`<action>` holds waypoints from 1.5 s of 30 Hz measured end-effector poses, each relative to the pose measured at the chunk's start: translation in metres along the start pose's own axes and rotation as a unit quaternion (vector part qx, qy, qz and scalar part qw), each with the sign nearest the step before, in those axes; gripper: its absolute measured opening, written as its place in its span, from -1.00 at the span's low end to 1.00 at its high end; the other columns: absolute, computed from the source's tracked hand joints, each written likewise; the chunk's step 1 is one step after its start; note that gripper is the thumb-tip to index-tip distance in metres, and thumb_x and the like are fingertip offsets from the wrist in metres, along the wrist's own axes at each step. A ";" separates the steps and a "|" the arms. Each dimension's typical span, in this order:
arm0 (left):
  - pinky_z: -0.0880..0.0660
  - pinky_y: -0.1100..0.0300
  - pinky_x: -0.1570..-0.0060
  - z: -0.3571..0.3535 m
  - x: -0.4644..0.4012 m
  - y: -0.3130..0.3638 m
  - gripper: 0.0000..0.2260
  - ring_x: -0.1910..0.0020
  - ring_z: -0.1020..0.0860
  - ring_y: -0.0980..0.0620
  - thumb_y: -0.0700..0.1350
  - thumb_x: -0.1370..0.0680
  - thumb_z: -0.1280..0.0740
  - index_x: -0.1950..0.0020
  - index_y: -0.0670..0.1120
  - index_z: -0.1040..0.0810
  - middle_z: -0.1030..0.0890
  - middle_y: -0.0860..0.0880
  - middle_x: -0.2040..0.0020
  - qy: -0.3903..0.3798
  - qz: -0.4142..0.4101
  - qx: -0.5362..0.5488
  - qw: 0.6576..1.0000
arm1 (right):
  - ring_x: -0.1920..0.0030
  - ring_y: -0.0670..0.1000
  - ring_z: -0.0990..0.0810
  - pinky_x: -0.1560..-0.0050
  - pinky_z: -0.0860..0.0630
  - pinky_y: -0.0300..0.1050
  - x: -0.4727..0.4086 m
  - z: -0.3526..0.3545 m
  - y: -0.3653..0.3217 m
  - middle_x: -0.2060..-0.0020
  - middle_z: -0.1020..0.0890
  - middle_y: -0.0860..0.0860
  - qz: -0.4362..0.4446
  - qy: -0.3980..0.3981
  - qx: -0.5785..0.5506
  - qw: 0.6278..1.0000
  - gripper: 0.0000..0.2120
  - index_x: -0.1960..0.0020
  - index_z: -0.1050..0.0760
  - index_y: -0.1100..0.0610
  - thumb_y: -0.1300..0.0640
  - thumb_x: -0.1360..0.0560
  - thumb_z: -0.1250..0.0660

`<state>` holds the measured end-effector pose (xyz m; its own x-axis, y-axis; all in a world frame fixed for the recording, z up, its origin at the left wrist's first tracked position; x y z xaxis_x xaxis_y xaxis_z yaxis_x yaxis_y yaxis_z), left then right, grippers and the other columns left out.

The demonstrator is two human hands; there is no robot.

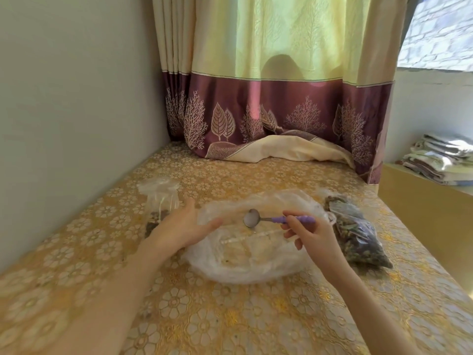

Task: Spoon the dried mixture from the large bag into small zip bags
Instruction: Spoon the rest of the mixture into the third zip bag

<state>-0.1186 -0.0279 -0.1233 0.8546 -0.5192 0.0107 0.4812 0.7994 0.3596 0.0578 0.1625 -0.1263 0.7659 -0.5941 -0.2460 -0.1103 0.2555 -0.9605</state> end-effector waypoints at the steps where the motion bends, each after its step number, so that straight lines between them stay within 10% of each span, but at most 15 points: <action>1: -0.45 0.11 -0.07 -0.003 0.003 0.000 -0.14 -0.22 -0.49 -0.08 0.37 -0.41 -0.25 -0.50 -0.13 -0.07 -0.46 -0.13 -0.32 -0.022 -0.019 0.019 0.999 | 0.30 -0.05 -0.57 0.44 -0.38 -0.20 0.001 0.000 0.000 0.18 -0.72 0.06 -0.001 0.000 -0.009 1.000 -0.83 0.09 -0.62 0.03 0.17 -0.57 -0.26; 6: -0.46 0.29 0.18 0.012 -0.003 0.013 -0.48 0.11 -0.48 0.19 -0.19 -0.50 -0.34 -0.40 -0.01 -0.22 -0.51 0.00 -0.10 0.021 -0.137 0.171 0.975 | 0.47 -0.13 -0.50 0.55 -0.31 -0.36 0.005 0.003 -0.008 0.39 -0.68 0.00 0.003 0.014 -0.033 0.999 -0.76 0.15 -0.58 0.19 0.13 -0.60 -0.22; 10: -0.43 0.30 0.16 0.044 -0.022 0.024 -0.49 -0.01 -0.45 0.08 -0.42 -0.46 -0.18 -0.33 0.00 -0.39 -0.47 -0.04 -0.11 0.095 -0.196 0.158 0.963 | 0.53 -0.15 -0.46 0.55 -0.32 -0.38 0.002 0.001 -0.016 0.46 -0.65 0.00 0.013 0.023 -0.051 0.998 -0.73 0.22 -0.59 0.19 0.12 -0.58 -0.25; 17: -0.38 0.26 -0.11 0.076 -0.036 0.058 -0.51 -0.17 -0.50 0.04 -0.43 -0.47 -0.14 -0.31 -0.03 -0.47 -0.57 -0.08 -0.18 0.145 -0.290 0.128 0.937 | 0.38 -0.07 -0.56 0.48 -0.41 -0.29 -0.010 -0.019 -0.030 0.29 -0.70 0.06 0.042 0.044 -0.165 0.984 -0.71 0.26 -0.69 0.11 0.16 -0.56 -0.28; 32: -0.27 0.32 0.32 0.060 -0.041 0.073 -0.59 0.31 -0.44 0.20 -0.38 -0.53 -0.14 -0.27 -0.03 -0.51 -0.58 -0.12 0.02 0.132 -0.304 0.074 0.941 | 0.39 -0.06 -0.49 0.43 -0.38 -0.30 -0.022 -0.022 -0.009 0.34 -0.69 0.07 -0.033 0.099 -0.082 0.991 -0.67 0.32 -0.64 0.14 0.15 -0.58 -0.26; 45: -0.34 0.42 0.17 0.067 -0.038 0.067 -0.53 0.20 -0.50 0.16 -0.41 -0.49 -0.15 -0.31 -0.04 -0.49 -0.59 -0.16 -0.09 0.162 -0.284 0.099 0.940 | 0.40 -0.11 -0.50 0.41 -0.39 -0.27 -0.025 -0.007 -0.001 0.25 -0.69 0.15 -0.047 0.115 -0.096 0.988 -0.65 0.34 -0.69 0.08 0.11 -0.57 -0.29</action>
<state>-0.1317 0.0257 -0.0373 0.5006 -0.7010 -0.5079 0.8595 0.3329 0.3878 0.0345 0.1722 -0.1198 0.6173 -0.7711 -0.1557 -0.1798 0.0544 -0.9822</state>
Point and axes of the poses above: each hand's wrist, its own x-axis away from the middle knuckle, its own z-axis out of the back of the hand, y = z × x, the point moved 2 cm from there along -x, towards the middle knuckle
